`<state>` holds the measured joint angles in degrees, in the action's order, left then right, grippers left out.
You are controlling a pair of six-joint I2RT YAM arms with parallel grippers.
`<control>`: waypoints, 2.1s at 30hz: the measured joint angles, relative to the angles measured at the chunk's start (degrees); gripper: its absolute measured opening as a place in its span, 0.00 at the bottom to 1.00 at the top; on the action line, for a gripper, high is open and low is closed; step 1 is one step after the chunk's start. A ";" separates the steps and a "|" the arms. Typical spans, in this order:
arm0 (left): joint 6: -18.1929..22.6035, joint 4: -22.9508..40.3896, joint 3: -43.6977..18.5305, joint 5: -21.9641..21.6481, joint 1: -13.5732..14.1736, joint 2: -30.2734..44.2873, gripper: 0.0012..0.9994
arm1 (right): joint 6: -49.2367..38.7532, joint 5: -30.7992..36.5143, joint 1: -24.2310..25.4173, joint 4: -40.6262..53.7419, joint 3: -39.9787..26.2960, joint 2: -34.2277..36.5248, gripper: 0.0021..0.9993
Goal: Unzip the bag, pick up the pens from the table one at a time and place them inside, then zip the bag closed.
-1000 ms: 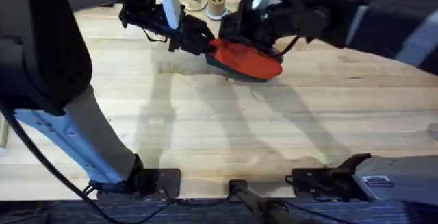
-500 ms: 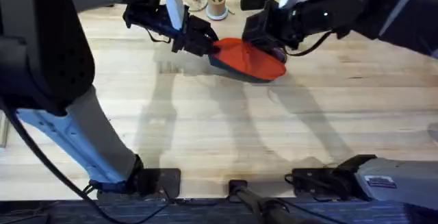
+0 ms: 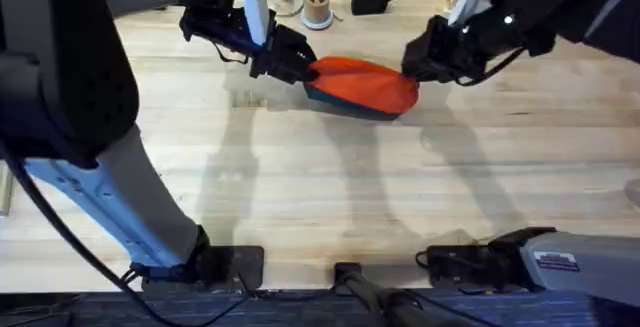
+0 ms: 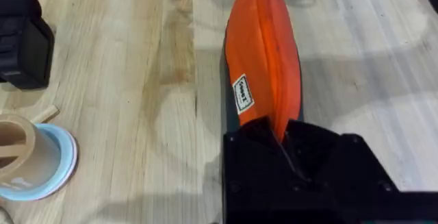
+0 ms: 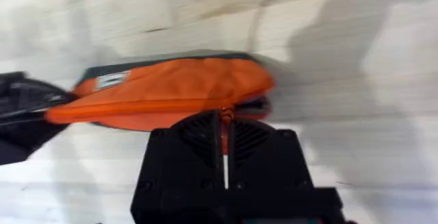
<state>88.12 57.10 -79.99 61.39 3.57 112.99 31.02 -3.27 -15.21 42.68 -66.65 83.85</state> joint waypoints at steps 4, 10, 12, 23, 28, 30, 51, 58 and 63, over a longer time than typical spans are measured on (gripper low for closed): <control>0.00 0.04 0.00 0.21 0.05 0.35 0.04 | -1.47 2.29 1.11 2.04 -0.01 0.00 0.03; 0.00 0.06 0.02 0.51 0.44 1.09 0.04 | -3.95 3.06 3.43 3.38 -0.02 0.00 0.03; 0.00 0.07 0.02 0.72 0.48 1.08 0.04 | -4.54 3.16 4.02 4.21 -0.02 0.00 0.03; 0.02 0.79 0.02 0.52 0.66 1.09 0.04 | -5.31 5.82 5.45 -2.88 9.36 -1.79 0.03; 0.02 0.76 0.02 0.46 0.68 1.09 0.04 | -5.31 6.12 5.65 -6.49 12.25 -2.27 0.03; 0.00 0.79 0.02 0.33 0.68 1.07 0.04 | -5.31 6.44 5.65 -7.48 12.46 -2.50 0.03; 0.00 0.96 0.02 -3.29 -1.86 1.07 0.09 | -7.38 18.10 4.97 0.38 6.78 -18.11 1.00; 0.00 0.98 0.02 -4.44 -2.01 1.07 0.16 | -7.49 18.34 4.34 1.53 6.78 -19.96 1.00; 0.04 0.96 0.00 -3.56 -2.00 1.07 0.66 | -7.49 18.50 4.34 2.47 6.78 -19.96 1.00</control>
<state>88.15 58.06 -79.99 57.82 1.57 114.06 23.53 15.22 -10.87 45.15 -59.88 63.90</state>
